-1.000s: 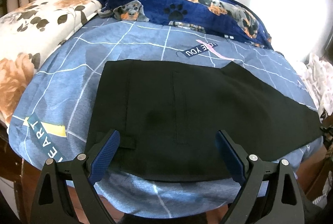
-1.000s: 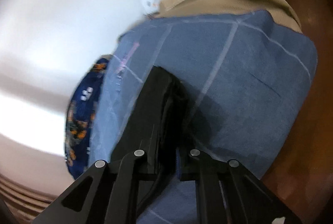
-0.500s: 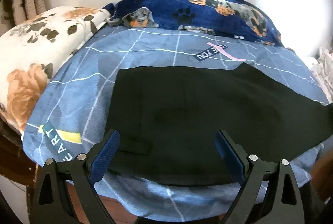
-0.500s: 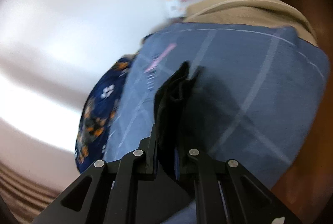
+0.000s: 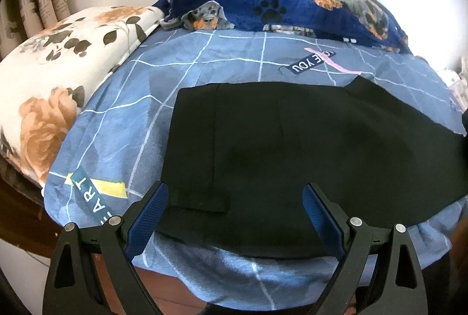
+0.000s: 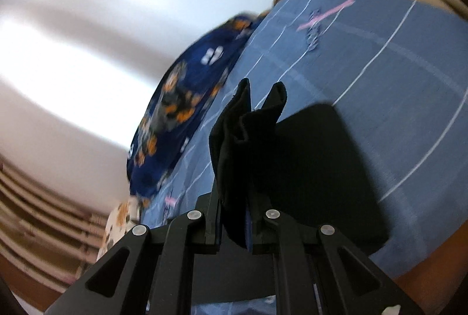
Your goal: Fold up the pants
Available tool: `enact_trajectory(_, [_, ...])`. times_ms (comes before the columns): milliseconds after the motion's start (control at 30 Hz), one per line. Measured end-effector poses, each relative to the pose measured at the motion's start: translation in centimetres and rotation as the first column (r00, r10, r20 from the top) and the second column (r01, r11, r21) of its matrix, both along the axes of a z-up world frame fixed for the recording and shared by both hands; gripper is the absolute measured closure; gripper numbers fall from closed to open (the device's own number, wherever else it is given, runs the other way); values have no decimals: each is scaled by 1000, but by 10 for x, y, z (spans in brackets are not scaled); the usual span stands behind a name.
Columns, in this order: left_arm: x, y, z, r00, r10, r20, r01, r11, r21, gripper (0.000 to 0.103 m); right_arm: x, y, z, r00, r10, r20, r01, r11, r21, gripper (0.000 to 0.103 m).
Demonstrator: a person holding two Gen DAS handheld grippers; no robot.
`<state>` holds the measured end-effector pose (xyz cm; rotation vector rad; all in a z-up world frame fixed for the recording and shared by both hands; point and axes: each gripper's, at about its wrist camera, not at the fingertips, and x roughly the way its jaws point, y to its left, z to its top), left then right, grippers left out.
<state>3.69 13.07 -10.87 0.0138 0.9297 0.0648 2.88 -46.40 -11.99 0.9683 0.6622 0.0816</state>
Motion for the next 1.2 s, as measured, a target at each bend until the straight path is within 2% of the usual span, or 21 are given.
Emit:
enact_trajectory(267, [1, -1, -2, 1000, 4, -13, -3, 1000, 30, 10, 16, 59, -16, 992, 124, -29, -123, 992, 21, 92])
enact_trajectory(567, [4, -2, -6, 999, 22, -42, -19, 997, 69, 10, 19, 99, -31, 977, 205, -51, -203, 978, 47, 92])
enact_trajectory(933, [5, 3, -8, 997, 28, -73, -27, 1000, 16, 9, 28, 137, -28, 957, 285, -60, -286, 958, -3, 92])
enact_trajectory(1200, [5, -1, -9, 997, 8, -79, -6, 1000, 24, 9, 32, 154, -31, 947, 312, -78, -316, 948, -38, 90])
